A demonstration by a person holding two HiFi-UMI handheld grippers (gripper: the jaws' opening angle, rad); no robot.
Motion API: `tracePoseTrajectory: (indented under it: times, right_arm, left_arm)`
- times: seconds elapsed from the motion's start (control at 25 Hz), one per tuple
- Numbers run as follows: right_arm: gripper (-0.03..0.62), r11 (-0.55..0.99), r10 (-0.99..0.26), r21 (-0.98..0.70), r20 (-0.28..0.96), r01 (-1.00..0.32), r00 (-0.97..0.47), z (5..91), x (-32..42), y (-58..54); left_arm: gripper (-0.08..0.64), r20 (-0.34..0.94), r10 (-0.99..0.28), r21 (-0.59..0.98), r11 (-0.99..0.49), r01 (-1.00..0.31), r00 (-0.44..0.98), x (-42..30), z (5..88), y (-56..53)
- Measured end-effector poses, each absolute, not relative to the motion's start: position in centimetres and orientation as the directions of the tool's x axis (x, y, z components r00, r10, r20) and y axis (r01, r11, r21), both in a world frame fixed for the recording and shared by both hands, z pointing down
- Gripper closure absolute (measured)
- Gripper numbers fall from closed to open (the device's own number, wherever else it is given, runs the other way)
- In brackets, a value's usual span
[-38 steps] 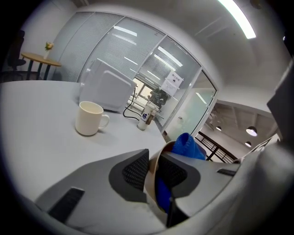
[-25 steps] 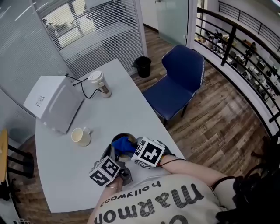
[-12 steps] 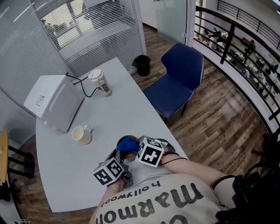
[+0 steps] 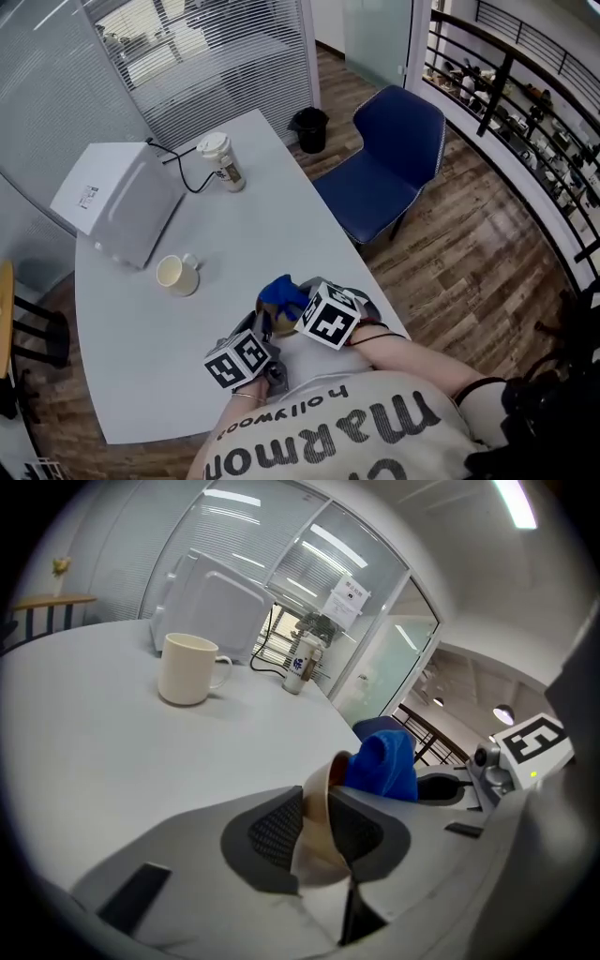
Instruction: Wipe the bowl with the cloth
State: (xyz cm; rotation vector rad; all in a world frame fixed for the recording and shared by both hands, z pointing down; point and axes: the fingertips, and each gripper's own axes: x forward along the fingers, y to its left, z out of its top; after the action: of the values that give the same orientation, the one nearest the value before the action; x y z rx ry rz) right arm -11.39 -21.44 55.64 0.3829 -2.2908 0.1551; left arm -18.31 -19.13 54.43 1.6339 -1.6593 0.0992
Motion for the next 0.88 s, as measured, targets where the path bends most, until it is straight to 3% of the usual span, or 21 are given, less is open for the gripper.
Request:
tracePoseTrajectory:
  times: [0.16, 0.28, 0.6, 0.88]
  right_arm:
    - [0.532, 0.914, -0.308, 0.025, 0.69, -0.404, -0.655, 54.7, -11.4, -22.8]
    - [0.532, 0.877, -0.338, -0.052, 0.64, -0.477, -0.69, 53.2, -11.7, -23.5]
    - [0.532, 0.723, -0.287, -0.497, 0.416, -0.48, -0.863, 47.0, -16.4, -21.5]
    - [0.532, 0.683, -0.335, -0.497, 0.438, -0.536, -0.834, 46.9, -18.4, -19.9]
  left_arm:
    - [0.486, 0.571, -0.806, 0.498, 0.19, -0.846, 0.155, -18.8, 54.7, -19.2]
    - [0.486, 0.57, -0.805, 0.565, 0.238, -0.79, 0.165, -19.6, 55.1, -19.1]
    - [0.551, 0.571, -0.799, 0.593, 0.243, -0.768, 0.187, -22.1, 54.1, -18.9]
    - [0.535, 0.536, -0.821, 0.664, 0.266, -0.698, 0.197, -23.5, 53.0, -19.1]
